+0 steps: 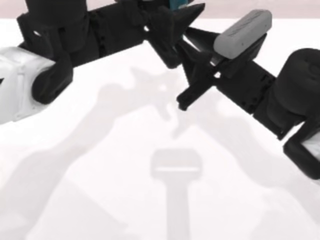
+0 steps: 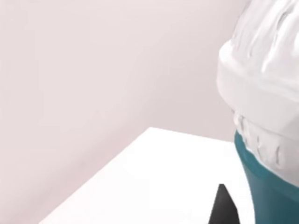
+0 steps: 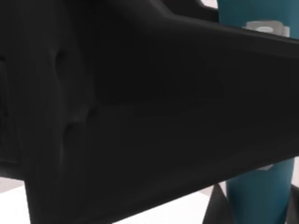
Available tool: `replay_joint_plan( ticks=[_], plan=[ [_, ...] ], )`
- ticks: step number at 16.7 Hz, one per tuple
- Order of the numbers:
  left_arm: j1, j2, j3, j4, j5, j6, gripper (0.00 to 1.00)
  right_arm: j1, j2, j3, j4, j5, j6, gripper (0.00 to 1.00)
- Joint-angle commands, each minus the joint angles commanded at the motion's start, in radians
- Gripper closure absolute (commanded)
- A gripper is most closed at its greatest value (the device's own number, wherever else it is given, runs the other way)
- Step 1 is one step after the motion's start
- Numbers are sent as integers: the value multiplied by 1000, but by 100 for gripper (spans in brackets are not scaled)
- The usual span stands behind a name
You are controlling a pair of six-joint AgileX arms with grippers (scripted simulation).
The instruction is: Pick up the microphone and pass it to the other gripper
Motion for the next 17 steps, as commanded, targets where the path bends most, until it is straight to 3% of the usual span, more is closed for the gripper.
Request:
replay_joint_plan(
  ticks=[4, 17],
  plan=[
    [0, 0, 0, 0, 0, 0, 100, 0, 0, 0, 0, 0, 0, 100],
    [0, 0, 0, 0, 0, 0, 100, 0, 0, 0, 0, 0, 0, 2]
  ],
)
